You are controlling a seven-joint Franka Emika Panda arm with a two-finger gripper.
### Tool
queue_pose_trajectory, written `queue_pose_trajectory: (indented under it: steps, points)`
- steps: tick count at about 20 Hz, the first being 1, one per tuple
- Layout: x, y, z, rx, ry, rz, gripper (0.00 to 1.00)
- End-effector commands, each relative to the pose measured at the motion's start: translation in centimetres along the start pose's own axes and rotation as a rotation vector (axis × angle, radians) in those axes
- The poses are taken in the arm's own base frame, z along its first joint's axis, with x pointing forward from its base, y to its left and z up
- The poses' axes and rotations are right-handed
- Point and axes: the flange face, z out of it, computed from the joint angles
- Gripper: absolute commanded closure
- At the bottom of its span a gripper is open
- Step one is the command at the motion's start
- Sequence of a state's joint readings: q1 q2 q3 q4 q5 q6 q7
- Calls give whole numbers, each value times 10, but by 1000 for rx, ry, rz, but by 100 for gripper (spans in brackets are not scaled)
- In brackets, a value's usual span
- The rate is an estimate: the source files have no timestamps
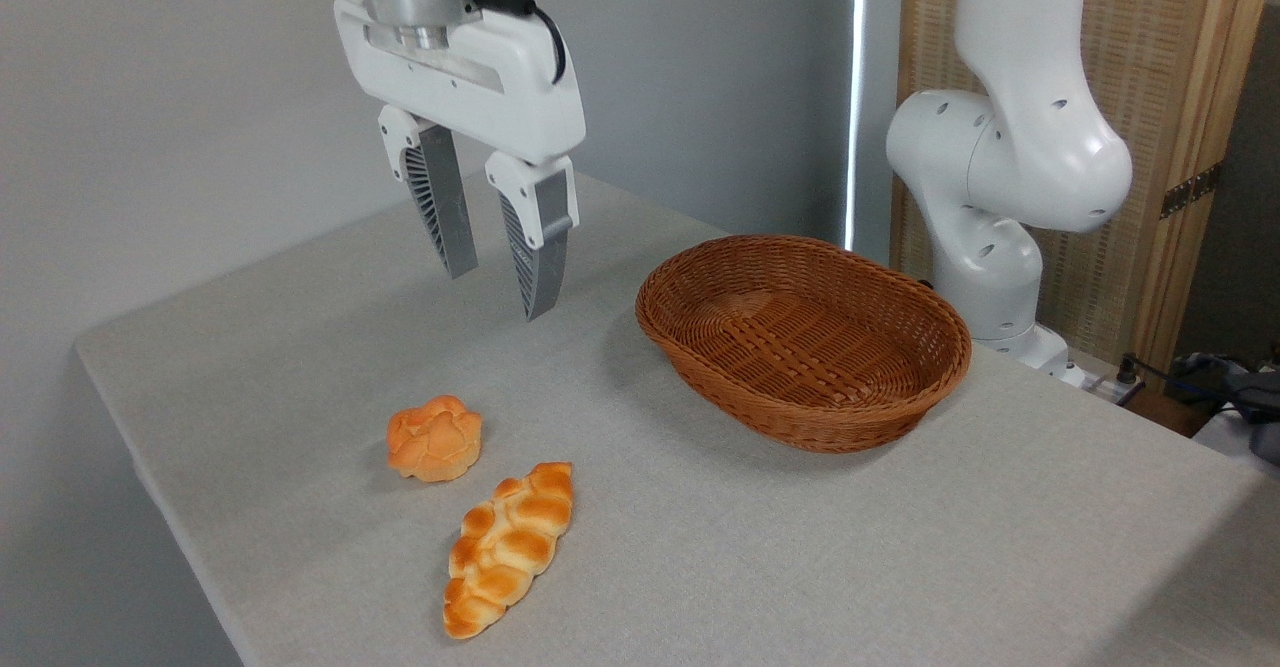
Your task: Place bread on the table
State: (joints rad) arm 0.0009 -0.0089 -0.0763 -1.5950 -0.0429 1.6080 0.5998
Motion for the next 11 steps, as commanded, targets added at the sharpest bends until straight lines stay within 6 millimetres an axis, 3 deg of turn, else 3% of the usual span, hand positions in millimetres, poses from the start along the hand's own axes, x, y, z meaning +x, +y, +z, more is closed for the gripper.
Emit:
queue_pose_trajectory:
  steps: [1, 11]
  points:
    - [-2, 8, -6, 53, -47, -11, 0]
    - [-1, 5, -2, 45, -47, -2, 0]
